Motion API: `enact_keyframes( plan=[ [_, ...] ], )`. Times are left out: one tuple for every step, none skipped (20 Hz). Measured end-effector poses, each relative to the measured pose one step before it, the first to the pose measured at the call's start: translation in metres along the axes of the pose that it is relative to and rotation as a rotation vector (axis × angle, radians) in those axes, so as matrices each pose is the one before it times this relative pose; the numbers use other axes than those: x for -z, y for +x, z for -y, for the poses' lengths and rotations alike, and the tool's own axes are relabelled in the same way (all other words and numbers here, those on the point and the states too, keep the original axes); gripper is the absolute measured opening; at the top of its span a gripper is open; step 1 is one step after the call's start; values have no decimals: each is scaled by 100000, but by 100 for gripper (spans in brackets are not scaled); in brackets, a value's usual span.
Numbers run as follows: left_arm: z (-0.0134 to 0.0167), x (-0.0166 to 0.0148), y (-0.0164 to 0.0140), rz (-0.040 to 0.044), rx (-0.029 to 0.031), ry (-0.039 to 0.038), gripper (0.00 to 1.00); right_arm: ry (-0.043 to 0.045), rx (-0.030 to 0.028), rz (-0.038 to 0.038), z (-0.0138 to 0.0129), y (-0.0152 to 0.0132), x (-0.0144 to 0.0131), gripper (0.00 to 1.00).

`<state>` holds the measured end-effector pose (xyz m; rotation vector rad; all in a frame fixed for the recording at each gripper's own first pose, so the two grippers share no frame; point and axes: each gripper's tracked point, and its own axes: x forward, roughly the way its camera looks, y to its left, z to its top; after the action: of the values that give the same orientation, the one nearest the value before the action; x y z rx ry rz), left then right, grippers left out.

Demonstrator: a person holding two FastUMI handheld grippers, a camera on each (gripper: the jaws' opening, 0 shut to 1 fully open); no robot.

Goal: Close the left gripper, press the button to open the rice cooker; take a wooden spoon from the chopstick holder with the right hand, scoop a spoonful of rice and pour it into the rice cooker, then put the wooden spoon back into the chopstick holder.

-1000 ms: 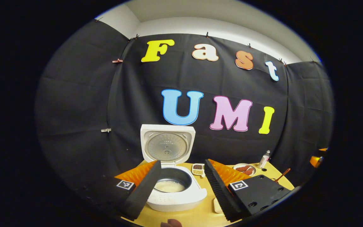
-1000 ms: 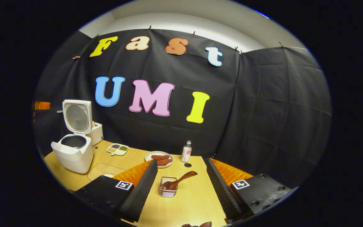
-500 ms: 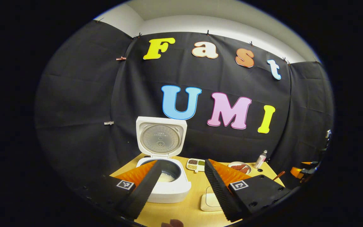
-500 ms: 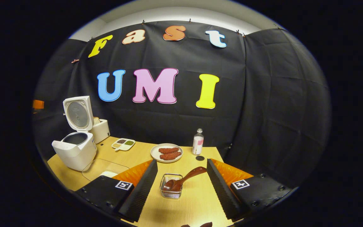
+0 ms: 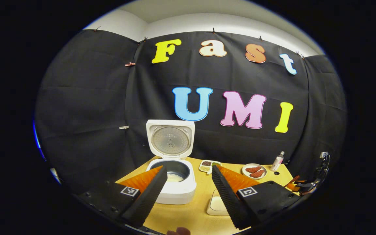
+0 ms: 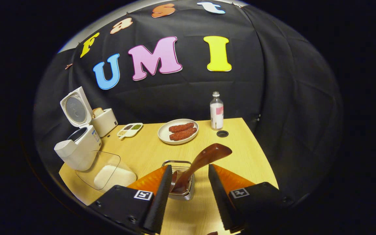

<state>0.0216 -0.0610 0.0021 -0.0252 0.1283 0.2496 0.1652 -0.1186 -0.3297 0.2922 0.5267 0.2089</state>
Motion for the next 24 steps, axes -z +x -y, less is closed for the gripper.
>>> enact_keyframes(
  plan=[
    [6,20,-363,-176,-1611,450,95,1897,-1261,-1161,-61,862,361,63],
    [-8,-75,-380,-40,-1706,584,95,1485,-659,-1253,41,755,404,63],
    [-47,196,-312,-96,-1414,650,95,1118,-516,-1225,-23,631,397,55],
    [-115,31,-238,-271,-1329,714,95,220,1126,-1108,258,599,392,54],
    [-250,114,-322,-447,-1164,491,95,1748,-1005,-277,-107,338,-191,43],
    [-191,26,-227,-353,-1333,152,95,1411,42,452,2,-94,-401,37],
    [-334,97,-304,-102,-1114,-121,95,1671,-2710,252,-474,356,-37,34],
    [-196,-37,-174,-156,-688,-574,95,2056,-3357,328,-715,-448,-170,30],
    [-220,263,-92,-475,-506,-608,95,909,-1852,874,-430,-169,-228,21],
    [-189,34,-35,-189,-533,-450,95,-405,-638,37,-58,213,185,17],
    [-220,89,-54,-116,-415,-180,95,-530,-249,253,115,-129,-39,8],
    [-119,-106,97,42,-154,-170,95,408,421,208,223,38,-203,11],
    [-81,-7,-158,9,162,-73,95,2051,239,1261,121,-232,-684,11],
    [-90,-123,-8,126,445,-94,95,2924,169,1761,35,-375,-1020,11],
    [-200,-5,-49,181,627,-182,95,1917,47,2419,-125,-391,-1219,11],
    [-205,-117,-18,322,966,-286,95,1243,257,2697,-176,-409,-994,11],
    [-215,-27,72,395,1103,-349,95,439,507,2624,-218,-534,-1246,11],
    [-291,-119,249,358,1593,-231,95,-163,377,2206,-382,-483,-1162,11],
    [-526,-29,216,462,1757,-64,94,-199,-45,2924,-580,-613,-1285,10],
    [-549,-49,362,191,2063,-258,95,-403,309,2284,-774,-746,-1149,11],
    [-577,-11,392,-352,1965,-381,95,-746,815,2507,-710,-763,-1110,10],
    [-850,-181,388,230,1550,-98,95,-931,525,2651,-912,-747,-1123,10],
    [-914,-124,503,637,1274,613,95,-793,275,2228,-1254,-856,-945,10],
    [-952,-106,330,472,1325,869,95,-908,-243,1658,-1507,-840,-805,10]
  ],
)
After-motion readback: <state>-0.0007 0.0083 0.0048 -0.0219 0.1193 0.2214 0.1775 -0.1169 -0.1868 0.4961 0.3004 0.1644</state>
